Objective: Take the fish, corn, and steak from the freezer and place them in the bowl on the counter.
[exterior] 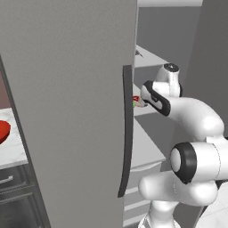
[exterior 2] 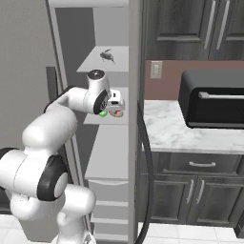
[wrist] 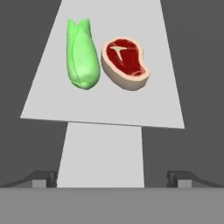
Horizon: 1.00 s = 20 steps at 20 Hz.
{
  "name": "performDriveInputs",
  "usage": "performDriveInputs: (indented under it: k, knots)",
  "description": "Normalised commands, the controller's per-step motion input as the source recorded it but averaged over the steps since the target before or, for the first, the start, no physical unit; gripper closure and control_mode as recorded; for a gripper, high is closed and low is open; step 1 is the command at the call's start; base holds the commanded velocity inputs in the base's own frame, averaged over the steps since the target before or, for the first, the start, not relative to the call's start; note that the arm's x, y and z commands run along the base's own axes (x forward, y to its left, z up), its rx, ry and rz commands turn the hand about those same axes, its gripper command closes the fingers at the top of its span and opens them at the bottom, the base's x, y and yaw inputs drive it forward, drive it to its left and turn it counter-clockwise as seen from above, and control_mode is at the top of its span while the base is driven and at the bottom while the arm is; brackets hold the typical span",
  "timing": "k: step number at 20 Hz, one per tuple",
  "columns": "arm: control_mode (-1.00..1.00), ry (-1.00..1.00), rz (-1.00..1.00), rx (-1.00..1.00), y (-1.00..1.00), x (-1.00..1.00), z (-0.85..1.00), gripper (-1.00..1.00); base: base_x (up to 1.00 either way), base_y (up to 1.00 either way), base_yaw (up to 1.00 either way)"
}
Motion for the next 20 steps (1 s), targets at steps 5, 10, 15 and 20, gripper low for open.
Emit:
performDriveInputs:
  k: [5,10,15,20]
  knots:
    - [-1.00,-0.01,0.00,0.00,-0.11,0.34,-0.05,-1.00,0.00,0.00,0.00]
    - [-1.00,0.01,0.01,0.00,-0.02,0.45,0.00,-1.00,0.00,0.00,0.00]
    - [-1.00,0.00,0.03,0.00,-0.08,0.34,-0.01,-1.00,0.00,0.00,0.00]
    - [-1.00,0.02,0.03,0.00,-0.12,0.21,-0.12,-1.00,0.00,0.00,0.00]
